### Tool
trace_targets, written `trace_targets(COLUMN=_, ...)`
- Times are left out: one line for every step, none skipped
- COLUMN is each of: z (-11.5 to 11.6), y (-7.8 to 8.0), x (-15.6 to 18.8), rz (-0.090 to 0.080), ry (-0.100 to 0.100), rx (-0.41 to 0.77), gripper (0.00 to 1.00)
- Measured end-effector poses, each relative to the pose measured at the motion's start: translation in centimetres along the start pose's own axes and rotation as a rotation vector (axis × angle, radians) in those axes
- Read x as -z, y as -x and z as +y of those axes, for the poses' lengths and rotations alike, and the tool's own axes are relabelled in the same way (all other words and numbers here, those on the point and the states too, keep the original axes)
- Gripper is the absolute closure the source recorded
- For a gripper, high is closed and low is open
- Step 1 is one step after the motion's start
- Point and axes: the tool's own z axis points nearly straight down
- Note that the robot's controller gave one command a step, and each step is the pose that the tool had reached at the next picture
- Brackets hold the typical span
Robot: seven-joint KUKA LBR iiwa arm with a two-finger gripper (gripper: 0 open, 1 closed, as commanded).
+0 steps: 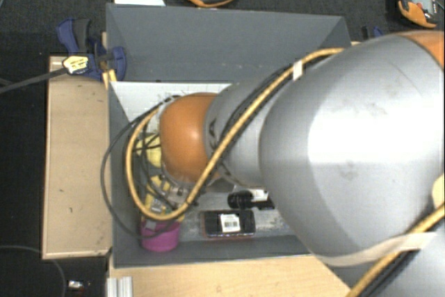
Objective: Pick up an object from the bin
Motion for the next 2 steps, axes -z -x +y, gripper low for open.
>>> trace_targets(z=0.0, y=0.0, x=0.0, rz=0.000, ry=0.000, rx=-0.002, gripper=1.00)
trace_targets(z=-0.2, y=-0.1, x=3.3, rz=0.005, ry=-0.006, rx=-0.001, gripper=1.00)
